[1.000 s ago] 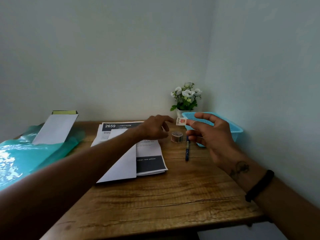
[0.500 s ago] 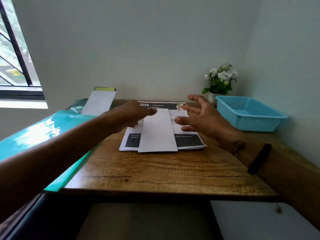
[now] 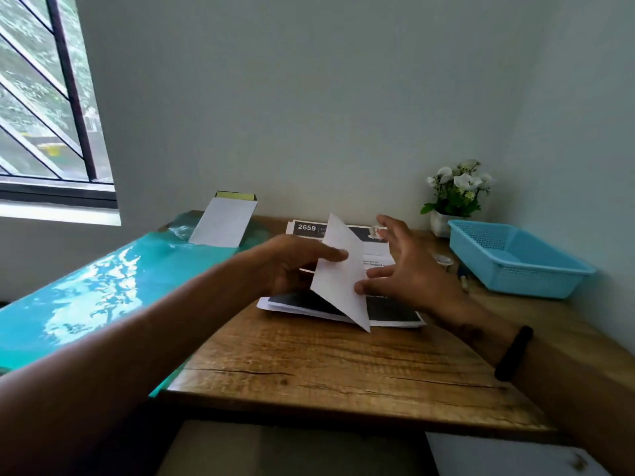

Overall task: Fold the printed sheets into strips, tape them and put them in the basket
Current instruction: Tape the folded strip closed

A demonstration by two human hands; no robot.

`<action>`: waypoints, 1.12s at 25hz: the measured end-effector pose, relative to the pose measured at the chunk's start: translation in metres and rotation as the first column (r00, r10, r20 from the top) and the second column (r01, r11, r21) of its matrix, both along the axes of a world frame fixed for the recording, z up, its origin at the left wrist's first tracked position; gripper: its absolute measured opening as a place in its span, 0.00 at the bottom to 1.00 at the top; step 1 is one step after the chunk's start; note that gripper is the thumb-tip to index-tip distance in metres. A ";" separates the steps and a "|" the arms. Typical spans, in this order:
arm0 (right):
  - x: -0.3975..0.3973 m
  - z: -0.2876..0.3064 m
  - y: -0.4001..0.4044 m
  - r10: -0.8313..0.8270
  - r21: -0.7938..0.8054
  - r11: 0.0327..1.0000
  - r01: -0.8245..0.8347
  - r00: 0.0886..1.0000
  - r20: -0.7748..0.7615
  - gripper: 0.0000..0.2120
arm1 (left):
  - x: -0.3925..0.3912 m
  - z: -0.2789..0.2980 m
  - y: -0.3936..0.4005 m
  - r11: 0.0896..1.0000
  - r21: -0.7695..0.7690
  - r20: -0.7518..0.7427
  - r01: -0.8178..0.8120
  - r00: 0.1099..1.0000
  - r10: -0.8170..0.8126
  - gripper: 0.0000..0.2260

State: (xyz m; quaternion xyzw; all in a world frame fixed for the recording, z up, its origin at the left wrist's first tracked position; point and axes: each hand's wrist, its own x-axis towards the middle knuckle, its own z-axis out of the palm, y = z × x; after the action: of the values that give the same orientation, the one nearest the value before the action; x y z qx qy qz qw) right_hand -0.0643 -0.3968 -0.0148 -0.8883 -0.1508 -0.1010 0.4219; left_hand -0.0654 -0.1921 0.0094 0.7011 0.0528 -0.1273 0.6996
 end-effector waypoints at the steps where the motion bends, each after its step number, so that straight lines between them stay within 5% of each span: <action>1: -0.002 0.002 -0.001 0.003 0.030 1.000 -0.004 1.000 0.026 0.58 | 0.000 -0.001 -0.001 0.998 0.057 0.004 0.030 1.000 -0.030 0.21; 4: -0.001 0.013 -0.005 -0.034 0.223 0.975 0.011 0.995 0.096 0.55 | 0.010 -0.001 0.002 0.995 0.102 0.151 0.007 0.988 -0.022 0.14; 8: 0.021 0.022 0.003 -0.035 0.580 0.814 0.030 0.999 -0.003 0.64 | 0.024 0.008 -0.002 0.986 -0.162 0.341 -0.023 0.937 0.078 0.13; 10: 0.032 0.031 0.013 -0.026 0.674 0.738 0.015 1.000 0.006 0.59 | 0.030 0.011 -0.003 0.952 -0.306 0.328 -0.001 0.939 0.107 0.15; 12: 0.043 0.041 0.020 -0.084 0.686 0.727 -0.007 0.992 0.099 0.51 | 0.032 0.009 -0.003 0.899 -0.431 0.251 0.077 0.967 0.038 0.17; 15: 0.060 0.048 0.025 -0.165 0.704 0.710 0.011 0.975 0.151 0.47 | 0.035 0.004 -0.010 0.902 -0.404 0.170 0.153 0.981 -0.091 0.19; 22: 0.048 0.032 0.010 -0.215 0.630 0.773 0.076 0.965 0.147 0.28 | 0.058 -0.013 -0.005 0.939 -0.342 0.247 0.035 0.968 0.054 0.15; 28: 0.030 0.007 0.006 -0.088 0.559 0.828 0.044 0.995 0.052 0.26 | 0.058 -0.022 -0.009 0.955 -0.294 0.254 0.033 0.966 0.045 0.10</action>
State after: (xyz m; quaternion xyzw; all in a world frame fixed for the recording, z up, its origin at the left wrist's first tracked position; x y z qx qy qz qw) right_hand -0.0345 -0.3904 -0.0082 -0.7272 -0.0999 -0.1886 0.6524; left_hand -0.0070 -0.2008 -0.0127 0.5990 -0.0562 -0.0396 0.7978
